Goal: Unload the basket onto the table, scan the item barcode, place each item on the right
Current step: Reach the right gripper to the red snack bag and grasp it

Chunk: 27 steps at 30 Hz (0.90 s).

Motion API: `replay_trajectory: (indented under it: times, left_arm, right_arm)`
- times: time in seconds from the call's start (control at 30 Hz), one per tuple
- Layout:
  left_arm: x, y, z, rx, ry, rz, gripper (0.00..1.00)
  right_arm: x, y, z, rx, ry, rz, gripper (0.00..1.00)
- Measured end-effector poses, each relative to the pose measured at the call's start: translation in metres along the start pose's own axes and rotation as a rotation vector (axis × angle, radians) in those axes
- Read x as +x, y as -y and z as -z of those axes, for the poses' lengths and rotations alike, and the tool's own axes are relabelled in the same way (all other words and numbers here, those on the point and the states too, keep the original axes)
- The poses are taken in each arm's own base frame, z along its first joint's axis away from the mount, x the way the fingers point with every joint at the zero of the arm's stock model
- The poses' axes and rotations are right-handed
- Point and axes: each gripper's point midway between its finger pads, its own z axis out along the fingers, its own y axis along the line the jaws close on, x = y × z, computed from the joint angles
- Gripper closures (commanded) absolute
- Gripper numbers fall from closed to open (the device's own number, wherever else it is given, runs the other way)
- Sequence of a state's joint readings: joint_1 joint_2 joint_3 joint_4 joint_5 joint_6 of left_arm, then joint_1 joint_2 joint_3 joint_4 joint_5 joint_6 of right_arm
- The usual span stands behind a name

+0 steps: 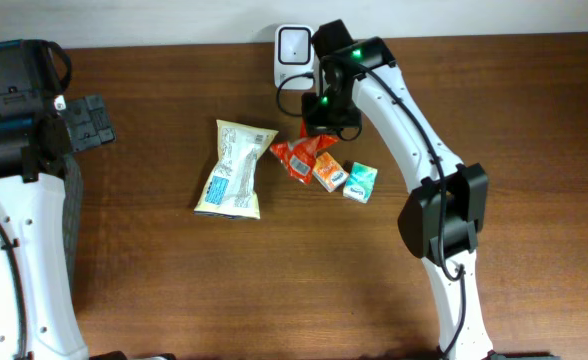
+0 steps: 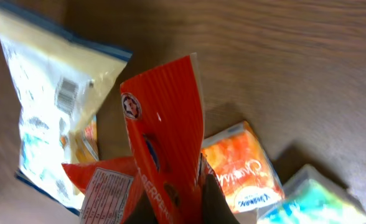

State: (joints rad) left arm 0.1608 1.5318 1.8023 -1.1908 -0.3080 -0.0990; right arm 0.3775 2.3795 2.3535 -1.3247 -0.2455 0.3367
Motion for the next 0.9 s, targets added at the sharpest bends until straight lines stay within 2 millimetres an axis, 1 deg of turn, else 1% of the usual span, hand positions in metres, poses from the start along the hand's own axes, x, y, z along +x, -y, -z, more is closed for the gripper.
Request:
replay_trajectory:
  times: [0.03, 0.07, 0.1, 0.13, 0.17, 0.2, 0.23, 0.27, 0.33, 0.37, 0.4, 0.43, 0.47, 0.57, 0.6, 0.7, 0.73, 0.8, 0.83, 0.9]
  left_arm:
    - [0.0, 0.0, 0.0, 0.0, 0.0, 0.0, 0.01]
    - [0.0, 0.0, 0.0, 0.0, 0.0, 0.0, 0.01]
    - [0.0, 0.0, 0.0, 0.0, 0.0, 0.0, 0.01]
    - [0.0, 0.0, 0.0, 0.0, 0.0, 0.0, 0.01]
    - [0.0, 0.0, 0.0, 0.0, 0.0, 0.0, 0.01]
    - [0.0, 0.0, 0.0, 0.0, 0.0, 0.0, 0.01]
    - [0.0, 0.0, 0.0, 0.0, 0.0, 0.0, 0.01]
    - [0.0, 0.0, 0.0, 0.0, 0.0, 0.0, 0.01]
    - [0.0, 0.0, 0.0, 0.0, 0.0, 0.0, 0.01]
    - [0.0, 0.0, 0.0, 0.0, 0.0, 0.0, 0.01]
    - [0.0, 0.0, 0.0, 0.0, 0.0, 0.0, 0.01]
    - [0.0, 0.0, 0.0, 0.0, 0.0, 0.0, 0.01]
    - [0.0, 0.0, 0.0, 0.0, 0.0, 0.0, 0.01]
    - [0.0, 0.0, 0.0, 0.0, 0.0, 0.0, 0.01]
    - [0.0, 0.0, 0.0, 0.0, 0.0, 0.0, 0.01]
    - [0.0, 0.0, 0.0, 0.0, 0.0, 0.0, 0.01]
    - [0.0, 0.0, 0.0, 0.0, 0.0, 0.0, 0.01]
    - [0.0, 0.0, 0.0, 0.0, 0.0, 0.0, 0.01]
    - [0.0, 0.0, 0.0, 0.0, 0.0, 0.0, 0.01]
    - [0.0, 0.0, 0.0, 0.0, 0.0, 0.0, 0.01]
  right_arm:
    - [-0.002, 0.001, 0.001, 0.011, 0.015, -0.05, 0.96]
    - [-0.008, 0.002, -0.004, 0.02, 0.042, -0.123, 0.96]
    - [-0.009, 0.003, -0.014, 0.026, 0.048, -0.176, 0.96]
    - [-0.011, 0.003, -0.028, 0.018, 0.061, -0.221, 0.95]
    - [-0.01, 0.002, -0.045, 0.005, 0.061, -0.261, 0.78]
    - [-0.006, 0.003, -0.058, -0.003, 0.049, -0.277, 0.59]
    - [-0.001, 0.002, -0.073, -0.021, 0.033, -0.286, 0.43]
    - [0.005, 0.002, -0.085, -0.045, 0.009, -0.259, 0.36]
    - [0.009, 0.001, -0.086, -0.062, -0.009, -0.157, 0.31]
    - [0.011, 0.002, -0.085, -0.068, -0.023, -0.105, 0.24]
    - [0.014, 0.005, -0.083, -0.08, -0.04, -0.048, 0.22]
    - [0.012, 0.01, -0.079, -0.117, -0.047, 0.011, 0.22]
    - [0.01, 0.013, -0.076, -0.148, -0.049, 0.034, 0.22]
    - [0.002, 0.025, -0.06, -0.305, -0.04, 0.14, 0.22]
    - [0.002, 0.024, -0.055, -0.352, -0.033, 0.193, 0.22]
    - [0.012, 0.001, -0.054, -0.429, -0.032, 0.354, 0.22]
    - [0.018, -0.012, -0.056, -0.447, -0.037, 0.405, 0.23]
    - [0.026, -0.028, -0.061, -0.458, -0.045, 0.469, 0.23]
    - [0.028, -0.03, -0.064, -0.457, -0.052, 0.477, 0.23]
    - [0.028, -0.019, -0.077, -0.429, -0.067, 0.474, 0.23]
